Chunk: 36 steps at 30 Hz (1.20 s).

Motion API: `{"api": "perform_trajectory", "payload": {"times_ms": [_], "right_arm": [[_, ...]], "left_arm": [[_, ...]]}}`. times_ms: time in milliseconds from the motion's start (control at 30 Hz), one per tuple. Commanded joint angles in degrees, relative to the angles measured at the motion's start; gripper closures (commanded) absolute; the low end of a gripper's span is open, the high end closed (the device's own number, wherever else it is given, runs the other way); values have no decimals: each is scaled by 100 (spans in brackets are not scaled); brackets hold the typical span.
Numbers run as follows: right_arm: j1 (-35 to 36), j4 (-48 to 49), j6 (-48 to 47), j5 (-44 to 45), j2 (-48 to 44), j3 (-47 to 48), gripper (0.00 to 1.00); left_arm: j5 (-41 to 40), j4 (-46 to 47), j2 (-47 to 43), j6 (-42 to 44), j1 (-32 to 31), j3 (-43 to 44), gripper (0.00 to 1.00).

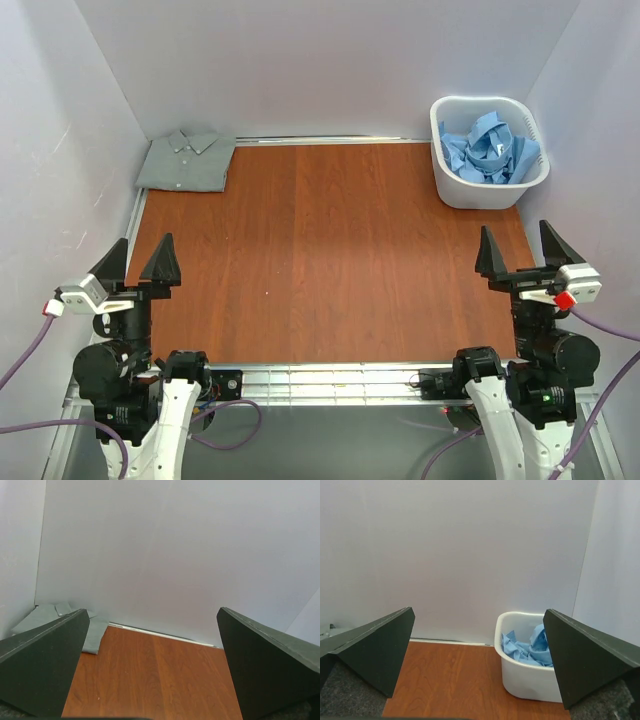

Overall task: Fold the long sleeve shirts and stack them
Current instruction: Grab the shirt from the pile

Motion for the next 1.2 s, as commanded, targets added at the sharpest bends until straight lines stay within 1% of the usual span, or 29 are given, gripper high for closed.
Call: {"api": "perform_trajectory", "payload": {"times_ms": [0,133,167,300,400,433,500,533,600,633,667,700,733,767,867,900,933,967,1000,1033,1067,1100,1133,1167], "right_arm": [[-16,-114,243,369,217,50,1],[-16,-63,324,283,357,-3,1],[-16,-19,350,65,401,-38,1],[-16,296,473,-227,682,-143,1],[-16,482,717,-272,1226,-152,1],[-16,482,928,-184,1671,4,1],[-16,438,1035,-61,2192,233,1],[-16,316,1044,-17,2751,374,1],[-16,44,1062,263,3395,1023,1],[-16,-471,1071,343,4042,1287,1],[-16,-676,1071,413,4362,1881,1],[-16,-835,1106,475,4661,2130,1],[-16,-975,1132,606,5195,2438,1],[-25,-1229,1141,929,5453,2902,1],[-130,-1565,1097,1476,6393,3660,1],[-209,-1844,1088,1504,6631,4184,1],[-288,-1995,1097,1547,7112,4416,2],[-471,-2249,1097,1731,7343,4662,1],[-569,-2338,1167,1872,7780,5004,1],[-796,-2391,1194,1977,7993,5181,1],[-816,-2453,1237,2005,8195,5322,1],[-1042,-2532,1377,2005,8580,5584,1],[-1227,-2593,1439,1961,8776,5718,1],[-1290,-2655,1510,1952,8978,5841,1]], "left_arm": [[-32,-185,180,-48,-22,-26,2],[-6,-247,276,-127,-22,-34,2],[-15,-256,311,-171,-22,-78,2],[-155,-265,653,-591,-22,-174,2],[-182,-274,1146,-908,-22,-227,2],[-86,-265,1286,-1101,-22,-245,2],[-15,-256,1515,-1260,-22,-271,2],[90,-256,1786,-1322,-22,-289,2],[231,-265,2033,-1375,-40,-289,2],[275,-291,2243,-1340,-57,-298,2],[293,-361,2402,-1244,-84,-289,2],[293,-431,2534,-1165,-119,-272,2],[284,-536,2675,-1077,-145,-185,2],[310,-781,3033,-928,-180,-114,2],[469,-1212,3658,-708,-233,18,2],[791,-1266,3791,-612,-233,10,2],[898,-1310,3888,-576,-233,-8,2],[978,-1328,3985,-541,-233,-95,2],[1118,-1311,4003,-514,-233,-148,2],[1180,-1293,4021,-479,-233,-201,2],[1233,-1276,4003,-409,-242,-323,2],[1173,-1241,3977,-461,-242,-385,2],[1172,-1171,3925,-470,-242,-429,2],[1250,-1127,3863,-461,-242,-508,2]]}}
